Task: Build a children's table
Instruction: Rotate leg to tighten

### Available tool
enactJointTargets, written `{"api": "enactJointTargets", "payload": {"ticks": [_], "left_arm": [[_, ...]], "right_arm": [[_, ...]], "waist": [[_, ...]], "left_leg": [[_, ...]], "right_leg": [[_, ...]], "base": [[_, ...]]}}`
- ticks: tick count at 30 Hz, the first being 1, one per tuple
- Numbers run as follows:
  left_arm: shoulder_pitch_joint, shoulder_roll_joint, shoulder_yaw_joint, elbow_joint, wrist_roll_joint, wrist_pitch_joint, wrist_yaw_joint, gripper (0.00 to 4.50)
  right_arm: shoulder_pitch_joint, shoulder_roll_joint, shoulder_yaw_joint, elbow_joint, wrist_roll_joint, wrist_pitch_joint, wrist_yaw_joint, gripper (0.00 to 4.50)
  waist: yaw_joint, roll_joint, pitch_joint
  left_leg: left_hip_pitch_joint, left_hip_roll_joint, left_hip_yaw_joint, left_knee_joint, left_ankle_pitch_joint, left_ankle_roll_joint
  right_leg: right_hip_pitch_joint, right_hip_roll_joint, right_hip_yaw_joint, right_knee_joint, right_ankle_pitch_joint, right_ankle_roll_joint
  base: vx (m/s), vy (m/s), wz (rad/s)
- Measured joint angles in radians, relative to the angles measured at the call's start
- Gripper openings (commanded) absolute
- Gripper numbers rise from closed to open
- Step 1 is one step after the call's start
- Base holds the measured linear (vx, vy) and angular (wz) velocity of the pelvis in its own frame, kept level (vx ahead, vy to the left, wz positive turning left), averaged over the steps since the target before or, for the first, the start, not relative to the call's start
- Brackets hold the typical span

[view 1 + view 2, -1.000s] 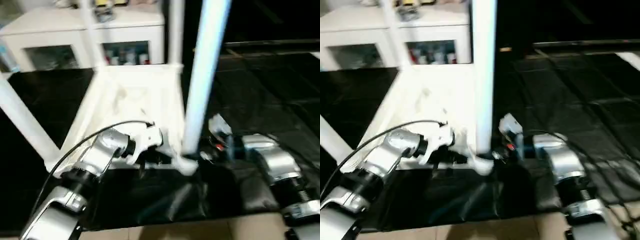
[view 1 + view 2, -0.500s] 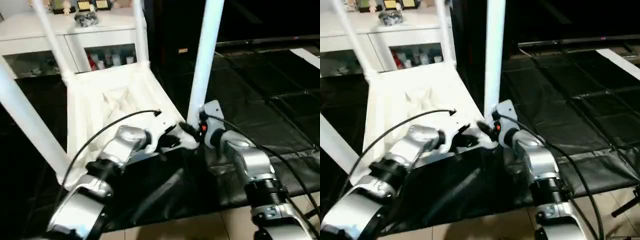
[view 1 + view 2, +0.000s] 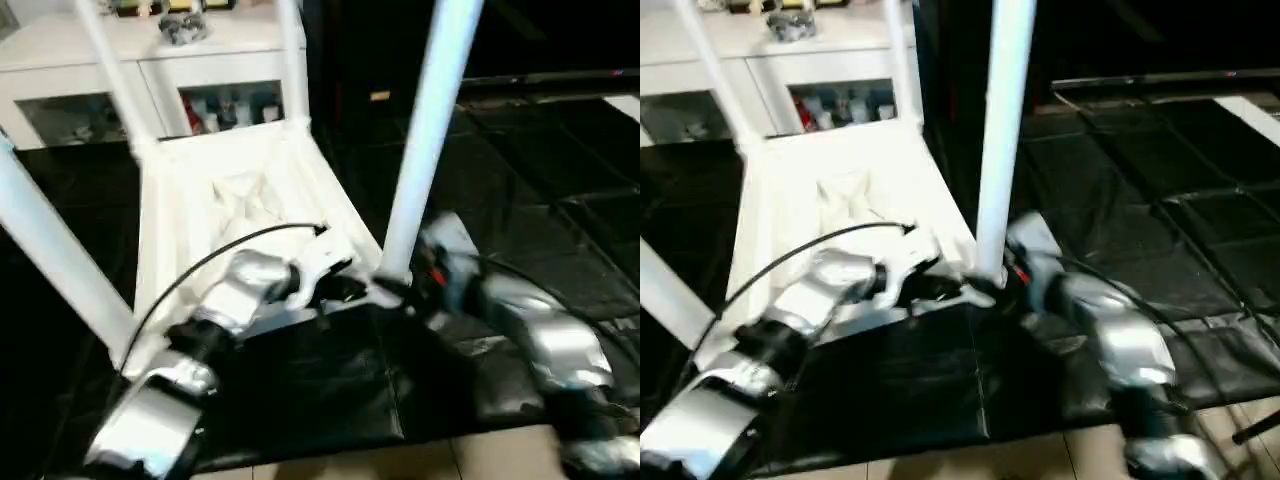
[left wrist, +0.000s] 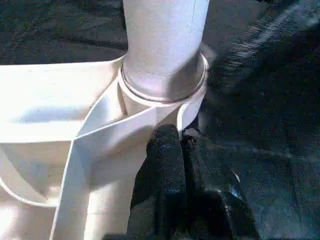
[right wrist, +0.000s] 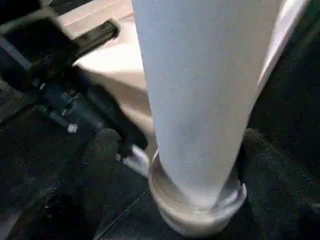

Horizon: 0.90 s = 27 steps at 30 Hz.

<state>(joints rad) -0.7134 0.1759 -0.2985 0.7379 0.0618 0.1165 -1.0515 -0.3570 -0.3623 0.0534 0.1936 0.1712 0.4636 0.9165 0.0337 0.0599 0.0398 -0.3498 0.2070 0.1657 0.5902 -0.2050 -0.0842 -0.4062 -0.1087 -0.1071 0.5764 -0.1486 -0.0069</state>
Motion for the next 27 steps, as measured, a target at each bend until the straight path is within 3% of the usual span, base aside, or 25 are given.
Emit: {"api": "enactJointTargets", "payload": {"ticks": [5,15,16,18,20,27], "left_arm": [[0.012,0.075,-0.021,-0.028,-0.008,-0.026,-0.098,0.0],[0.025,0.057,-0.005,-0.053,-0.018,0.032,-0.068,0.0],[0.025,0.057,-0.005,-0.055,-0.019,0.038,-0.06,0.26],[0.024,0.058,-0.003,-0.056,-0.019,0.054,-0.039,0.26],[0.025,0.057,-0.002,-0.056,-0.02,0.066,-0.028,0.6],[0.028,0.055,0.007,-0.056,-0.021,0.095,-0.006,0.63]], "right_arm": [[0.062,-0.115,0.005,-0.014,0.032,-0.011,0.151,4.47],[0.073,-0.118,-0.002,-0.035,0.068,-0.046,0.176,4.47],[0.074,-0.118,-0.001,-0.034,0.068,-0.052,0.176,4.49],[0.074,-0.118,0.0,-0.033,0.067,-0.06,0.176,4.49],[0.074,-0.118,0.0,-0.033,0.068,-0.062,0.174,4.5],[0.074,-0.118,0.0,-0.032,0.069,-0.078,0.17,4.5]], "waist": [[0.006,-0.001,0.001],[0.011,-0.001,0.001],[0.011,-0.001,0.001],[0.007,-0.001,0.001],[0.005,-0.001,0.001],[0.001,-0.001,0.001]], "left_leg": [[0.0,0.0,0.001,0.001,-0.001,-0.002],[0.0,0.0,0.001,0.002,-0.002,-0.004],[0.0,0.0,0.001,0.002,-0.002,-0.004],[0.0,0.0,0.002,0.002,-0.002,-0.004],[0.0,0.0,0.002,0.002,-0.002,-0.005],[0.0,0.0,0.002,0.003,-0.002,-0.005]], "right_leg": [[0.0,0.0,0.001,0.0,0.001,-0.001],[0.0,0.0,0.002,0.0,0.001,-0.001],[0.0,0.0,0.002,0.0,0.001,-0.001],[0.0,0.0,0.002,0.0,0.001,-0.001],[0.0,0.0,0.002,0.0,0.0,0.0],[0.0,0.0,0.002,0.0,-0.001,0.002]], "base": [[0.0,0.0,0.0],[0.0,0.0,0.0],[0.0,0.0,0.0],[0.0,0.0,0.0],[0.0,0.0,0.0],[0.0,0.0,0.0]]}}
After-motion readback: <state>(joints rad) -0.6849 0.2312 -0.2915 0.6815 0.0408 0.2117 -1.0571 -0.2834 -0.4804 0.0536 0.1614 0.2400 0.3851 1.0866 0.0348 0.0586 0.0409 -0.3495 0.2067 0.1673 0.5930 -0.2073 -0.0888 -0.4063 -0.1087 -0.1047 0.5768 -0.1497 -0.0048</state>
